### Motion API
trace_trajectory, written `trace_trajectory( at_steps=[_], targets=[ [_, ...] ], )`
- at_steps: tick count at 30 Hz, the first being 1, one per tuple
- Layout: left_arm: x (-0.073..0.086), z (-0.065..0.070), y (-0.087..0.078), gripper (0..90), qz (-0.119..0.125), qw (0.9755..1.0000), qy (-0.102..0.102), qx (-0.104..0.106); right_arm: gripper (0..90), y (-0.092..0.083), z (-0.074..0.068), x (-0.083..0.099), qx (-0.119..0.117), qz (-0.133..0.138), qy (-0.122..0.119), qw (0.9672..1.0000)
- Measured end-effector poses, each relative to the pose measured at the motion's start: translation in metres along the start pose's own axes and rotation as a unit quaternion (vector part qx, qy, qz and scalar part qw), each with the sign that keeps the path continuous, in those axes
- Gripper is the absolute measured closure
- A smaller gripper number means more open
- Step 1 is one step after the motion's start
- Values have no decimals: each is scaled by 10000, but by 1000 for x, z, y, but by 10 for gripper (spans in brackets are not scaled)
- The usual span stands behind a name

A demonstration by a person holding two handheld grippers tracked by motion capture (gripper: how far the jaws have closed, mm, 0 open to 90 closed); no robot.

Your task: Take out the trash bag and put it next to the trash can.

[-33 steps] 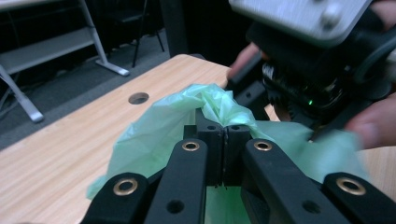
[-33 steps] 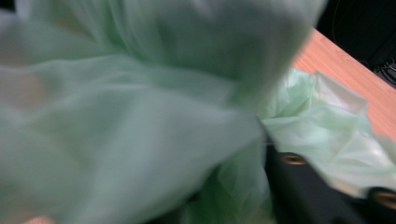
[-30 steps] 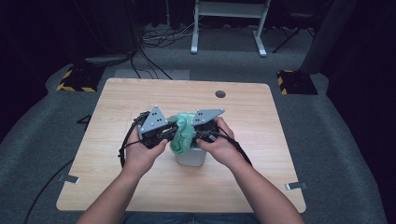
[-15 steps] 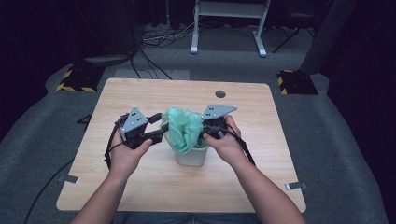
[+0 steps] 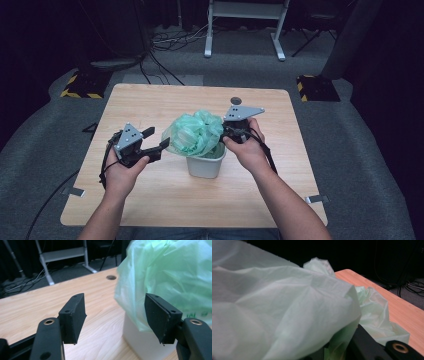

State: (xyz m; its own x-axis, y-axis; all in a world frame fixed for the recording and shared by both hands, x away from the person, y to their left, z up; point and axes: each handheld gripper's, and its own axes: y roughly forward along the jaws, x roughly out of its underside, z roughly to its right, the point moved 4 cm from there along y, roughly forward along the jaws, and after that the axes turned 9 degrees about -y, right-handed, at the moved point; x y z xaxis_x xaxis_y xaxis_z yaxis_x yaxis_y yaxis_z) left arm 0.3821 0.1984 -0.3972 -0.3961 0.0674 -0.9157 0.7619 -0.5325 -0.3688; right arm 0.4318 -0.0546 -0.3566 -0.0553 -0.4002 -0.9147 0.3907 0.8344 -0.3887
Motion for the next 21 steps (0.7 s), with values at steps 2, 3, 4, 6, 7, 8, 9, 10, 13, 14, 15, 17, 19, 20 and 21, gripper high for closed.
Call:
trace_trajectory(
  at_steps=[2,3,4,6,7,8,9,10,13,14,15,17,19,20,21],
  targets=[
    [3,-2,-3,333,15,10000,35,-33,900,-2,1,-2,18,19,5,10000],
    [5,-4,-5,330,-41,10000,41,-13,900,-3,1,-3,29,26,2,10000],
    [7,-4,-7,327,-53,10000,5,14,900,-3,2,-4,40,34,7,10000],
    [8,-6,-11,323,58,9998,-146,107,900,-4,3,-5,61,32,0,10000],
    [9,-7,-14,320,113,9996,-215,166,900,-4,3,-6,73,25,-13,10000],
    [9,-8,-18,317,202,9992,-277,212,900,-5,4,-6,84,14,-25,10000],
    [8,-10,-21,313,304,9987,-331,244,900,-5,4,-7,88,-2,-25,10000],
    [7,-12,-25,307,382,9983,-353,259,900,-5,5,-7,93,-20,-18,10000],
    [2,-16,-37,303,595,9966,-447,342,900,-4,7,-5,121,-79,4,9999],
    [-1,-18,-41,302,606,9968,-420,306,900,-3,8,-3,118,-101,25,9999],
    [-3,-19,-45,302,658,9966,-404,271,900,-2,9,-2,129,-123,37,9998],
    [-7,-21,-53,301,713,9963,-389,266,900,-1,10,0,138,-144,62,9998],
    [-8,-23,-60,299,753,9959,-372,327,900,0,11,1,146,-166,81,9997],
    [-9,-23,-62,298,820,9945,-468,442,900,1,11,3,146,-193,94,9997],
    [-9,-23,-64,299,851,9935,-524,548,900,2,11,4,137,-234,86,9996]
  ],
)
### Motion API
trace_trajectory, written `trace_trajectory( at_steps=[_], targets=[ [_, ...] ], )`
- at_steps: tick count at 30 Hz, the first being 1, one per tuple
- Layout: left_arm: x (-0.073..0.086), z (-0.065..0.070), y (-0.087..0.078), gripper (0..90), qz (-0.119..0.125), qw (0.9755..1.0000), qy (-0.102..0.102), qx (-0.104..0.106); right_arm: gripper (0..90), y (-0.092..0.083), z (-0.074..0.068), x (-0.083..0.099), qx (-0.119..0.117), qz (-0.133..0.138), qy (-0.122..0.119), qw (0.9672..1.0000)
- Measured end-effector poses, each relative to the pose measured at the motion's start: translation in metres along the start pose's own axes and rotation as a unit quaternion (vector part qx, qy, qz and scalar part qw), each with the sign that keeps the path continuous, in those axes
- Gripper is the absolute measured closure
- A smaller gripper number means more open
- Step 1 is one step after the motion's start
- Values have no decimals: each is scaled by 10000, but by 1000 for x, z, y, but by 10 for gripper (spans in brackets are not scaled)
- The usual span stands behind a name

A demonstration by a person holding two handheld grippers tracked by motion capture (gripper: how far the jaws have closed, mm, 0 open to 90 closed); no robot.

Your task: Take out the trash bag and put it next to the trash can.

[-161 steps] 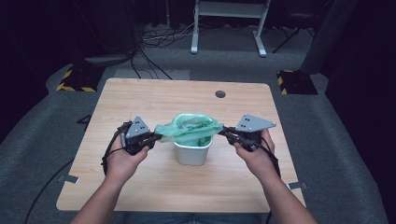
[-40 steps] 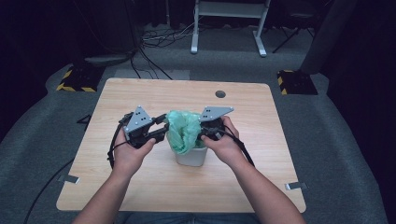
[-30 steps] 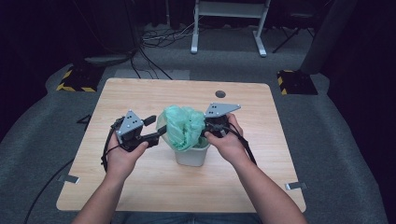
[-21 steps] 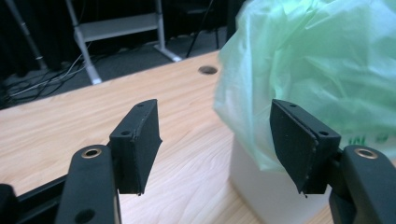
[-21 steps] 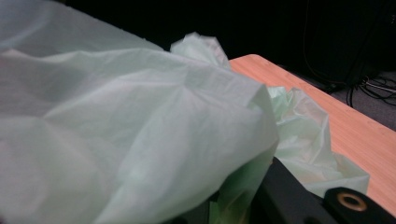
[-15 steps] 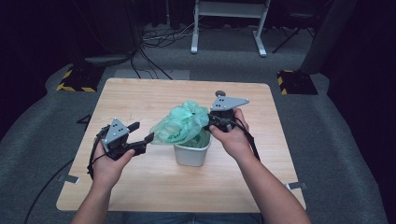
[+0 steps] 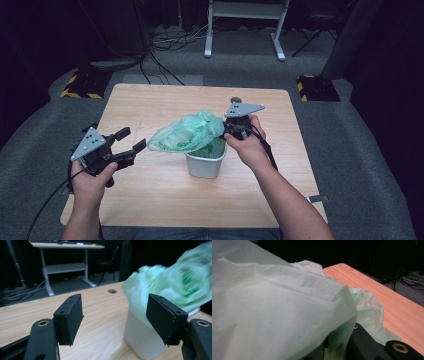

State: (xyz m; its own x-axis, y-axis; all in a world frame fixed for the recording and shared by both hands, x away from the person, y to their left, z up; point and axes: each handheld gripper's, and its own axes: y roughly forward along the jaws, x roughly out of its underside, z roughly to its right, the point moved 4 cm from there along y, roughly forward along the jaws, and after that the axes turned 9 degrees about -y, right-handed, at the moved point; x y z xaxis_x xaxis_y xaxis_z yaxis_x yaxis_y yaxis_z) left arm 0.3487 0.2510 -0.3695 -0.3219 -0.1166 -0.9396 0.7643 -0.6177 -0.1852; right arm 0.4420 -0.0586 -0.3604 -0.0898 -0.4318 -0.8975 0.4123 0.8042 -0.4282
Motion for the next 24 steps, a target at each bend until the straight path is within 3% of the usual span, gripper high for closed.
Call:
trace_trajectory(
  at_steps=[4,10,13,17,21,24],
  targets=[
    [7,-8,-3,297,-296,9985,278,-372,900,3,1,3,6,-36,52,10000],
    [25,-23,-6,288,-886,9934,423,-592,900,-3,2,-3,37,57,50,10000],
    [31,-29,-7,287,-1067,9905,480,-723,900,-6,2,-8,47,122,30,9999],
    [37,-36,-5,285,-1177,9888,486,-777,900,-12,1,-15,52,203,3,9998],
    [48,-47,-2,274,-1433,9821,628,-1050,900,-22,1,-26,87,323,-18,9994],
    [57,-57,0,271,-1572,9788,616,-1158,899,-31,3,-34,154,433,-36,9989]
  ],
)
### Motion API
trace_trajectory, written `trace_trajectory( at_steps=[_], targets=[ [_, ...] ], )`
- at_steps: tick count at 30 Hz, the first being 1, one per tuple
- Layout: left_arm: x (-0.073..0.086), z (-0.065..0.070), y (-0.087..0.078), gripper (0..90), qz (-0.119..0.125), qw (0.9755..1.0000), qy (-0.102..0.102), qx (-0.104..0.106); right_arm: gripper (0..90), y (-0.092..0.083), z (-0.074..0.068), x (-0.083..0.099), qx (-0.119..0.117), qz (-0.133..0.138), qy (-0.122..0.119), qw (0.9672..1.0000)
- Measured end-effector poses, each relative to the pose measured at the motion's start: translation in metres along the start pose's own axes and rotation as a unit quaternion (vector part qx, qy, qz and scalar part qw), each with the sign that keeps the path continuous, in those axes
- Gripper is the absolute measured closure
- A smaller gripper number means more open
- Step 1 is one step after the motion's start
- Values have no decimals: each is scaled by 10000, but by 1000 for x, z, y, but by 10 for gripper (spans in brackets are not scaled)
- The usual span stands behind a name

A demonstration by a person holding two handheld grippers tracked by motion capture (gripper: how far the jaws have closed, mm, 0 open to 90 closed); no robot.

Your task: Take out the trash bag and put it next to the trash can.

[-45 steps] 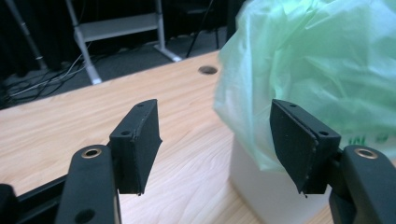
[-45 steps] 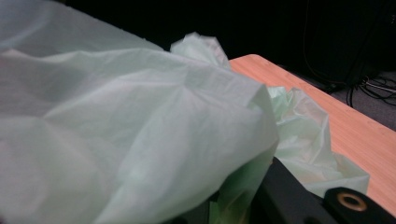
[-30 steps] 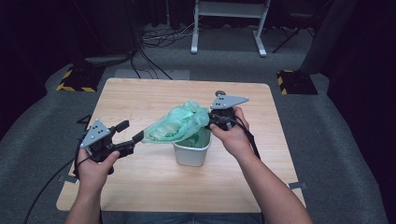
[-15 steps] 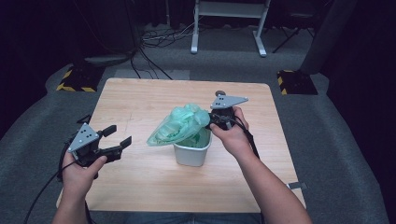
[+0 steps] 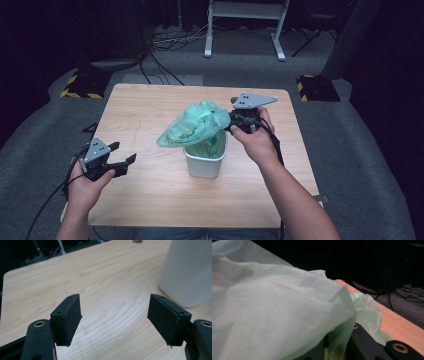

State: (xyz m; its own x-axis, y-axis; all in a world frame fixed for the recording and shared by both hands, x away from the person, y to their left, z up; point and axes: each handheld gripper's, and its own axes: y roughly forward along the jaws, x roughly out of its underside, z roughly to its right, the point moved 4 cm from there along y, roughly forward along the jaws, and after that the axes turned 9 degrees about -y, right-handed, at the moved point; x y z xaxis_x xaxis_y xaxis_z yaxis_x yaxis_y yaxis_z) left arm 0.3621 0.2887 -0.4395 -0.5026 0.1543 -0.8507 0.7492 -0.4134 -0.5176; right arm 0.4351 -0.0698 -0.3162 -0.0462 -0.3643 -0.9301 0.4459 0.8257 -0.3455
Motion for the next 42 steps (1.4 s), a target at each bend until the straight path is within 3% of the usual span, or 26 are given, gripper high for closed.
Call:
trace_trajectory(
  at_steps=[4,8,10,14,16,18,26,32,35,42],
  targets=[
    [11,-7,7,272,-202,9997,29,-108,899,-9,1,-10,68,119,29,9999],
    [19,-11,13,271,-408,9991,6,-86,899,-19,5,-21,148,243,51,9996],
    [25,-13,18,267,-538,9984,87,-160,899,-24,6,-27,184,342,44,9992],
    [33,-12,27,268,-727,9973,82,-68,899,-36,8,-41,281,483,-9,9984],
    [36,-11,31,267,-851,9961,178,-122,899,-41,9,-44,330,502,-44,9982],
    [37,-10,34,268,-886,9960,104,-35,899,-47,12,-45,400,502,-62,9979],
    [44,-9,41,264,-1080,9941,0,65,898,-74,27,-38,750,448,15,9962],
    [49,-10,46,260,-1137,9935,-26,46,898,-91,41,-23,1048,339,148,9938],
    [51,-10,48,257,-1239,9923,63,-36,898,-98,49,-15,1211,259,197,9921],
    [54,-10,51,258,-1275,9918,3,-43,897,-113,64,-1,1412,204,389,9890]
  ],
)
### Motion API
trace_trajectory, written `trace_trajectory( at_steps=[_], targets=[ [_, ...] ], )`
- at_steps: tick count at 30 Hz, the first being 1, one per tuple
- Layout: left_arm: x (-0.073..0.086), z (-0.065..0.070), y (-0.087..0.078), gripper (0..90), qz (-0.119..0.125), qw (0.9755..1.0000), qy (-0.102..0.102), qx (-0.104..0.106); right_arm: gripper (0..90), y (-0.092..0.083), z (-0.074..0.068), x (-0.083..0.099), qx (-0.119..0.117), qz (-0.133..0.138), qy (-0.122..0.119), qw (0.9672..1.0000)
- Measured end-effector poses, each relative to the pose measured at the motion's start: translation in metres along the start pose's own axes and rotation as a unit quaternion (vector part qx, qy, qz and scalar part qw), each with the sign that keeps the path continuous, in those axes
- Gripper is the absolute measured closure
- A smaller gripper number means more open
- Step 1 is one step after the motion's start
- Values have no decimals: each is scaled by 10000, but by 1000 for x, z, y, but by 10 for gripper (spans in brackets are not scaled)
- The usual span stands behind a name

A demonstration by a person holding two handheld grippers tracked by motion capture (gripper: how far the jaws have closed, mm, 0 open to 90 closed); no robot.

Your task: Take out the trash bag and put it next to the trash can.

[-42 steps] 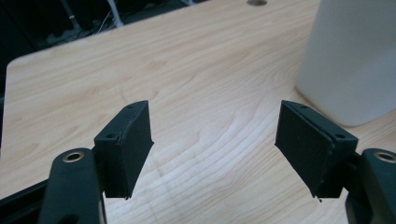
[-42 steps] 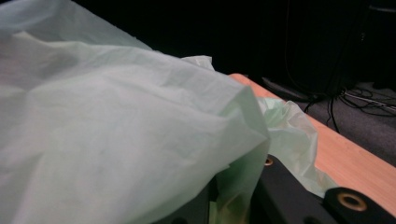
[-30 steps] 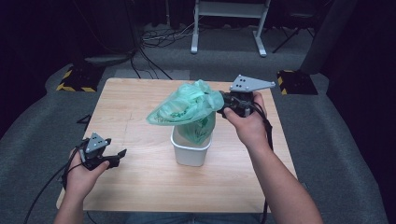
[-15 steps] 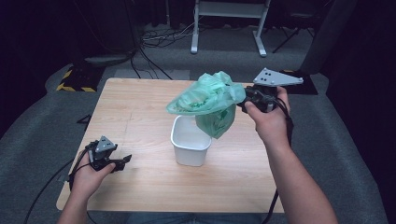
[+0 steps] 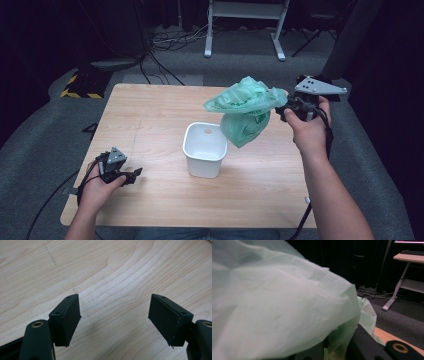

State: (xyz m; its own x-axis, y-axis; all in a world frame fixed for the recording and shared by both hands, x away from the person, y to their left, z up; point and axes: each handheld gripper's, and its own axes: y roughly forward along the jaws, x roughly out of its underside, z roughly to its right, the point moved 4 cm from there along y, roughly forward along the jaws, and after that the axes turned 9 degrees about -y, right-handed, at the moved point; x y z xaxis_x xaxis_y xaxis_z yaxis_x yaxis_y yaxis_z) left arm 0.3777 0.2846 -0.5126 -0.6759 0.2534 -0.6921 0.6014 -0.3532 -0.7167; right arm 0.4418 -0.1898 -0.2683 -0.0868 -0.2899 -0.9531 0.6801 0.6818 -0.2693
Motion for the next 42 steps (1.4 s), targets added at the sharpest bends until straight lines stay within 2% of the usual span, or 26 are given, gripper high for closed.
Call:
trace_trajectory(
  at_steps=[3,7,10,15,23,27,29,33,38,39,41,42],
  targets=[
    [2,-1,2,259,-12,10000,-28,-7,897,-6,4,2,78,-2,25,10000],
    [4,-2,6,260,-80,10000,-52,-15,897,-5,8,14,248,-272,-99,9993],
    [7,-2,7,260,-90,9999,-73,-10,896,-3,11,26,309,-440,-32,9985],
    [9,-3,10,261,-106,9999,-60,-79,896,6,17,50,283,-706,153,9970],
    [10,-1,11,261,-181,9998,-100,6,895,24,17,79,227,-1118,296,9930],
    [10,0,11,261,-149,9998,-101,-5,894,40,16,97,202,-1414,328,9892],
    [10,0,11,261,-145,9998,-98,-15,894,43,17,101,195,-1458,350,9885],
    [10,0,12,261,-125,9999,-65,-22,894,56,18,114,160,-1670,429,9849],
    [9,0,12,261,-147,9999,-69,3,889,69,12,128,63,-1992,314,9794],
    [9,0,12,261,-146,9999,-67,9,885,71,10,130,41,-2045,271,9785],
    [10,0,12,261,-147,9999,-66,5,860,73,8,131,34,-2045,206,9787],
    [9,0,12,261,-146,9999,-69,9,749,73,6,131,50,-2002,219,9795]
  ],
)
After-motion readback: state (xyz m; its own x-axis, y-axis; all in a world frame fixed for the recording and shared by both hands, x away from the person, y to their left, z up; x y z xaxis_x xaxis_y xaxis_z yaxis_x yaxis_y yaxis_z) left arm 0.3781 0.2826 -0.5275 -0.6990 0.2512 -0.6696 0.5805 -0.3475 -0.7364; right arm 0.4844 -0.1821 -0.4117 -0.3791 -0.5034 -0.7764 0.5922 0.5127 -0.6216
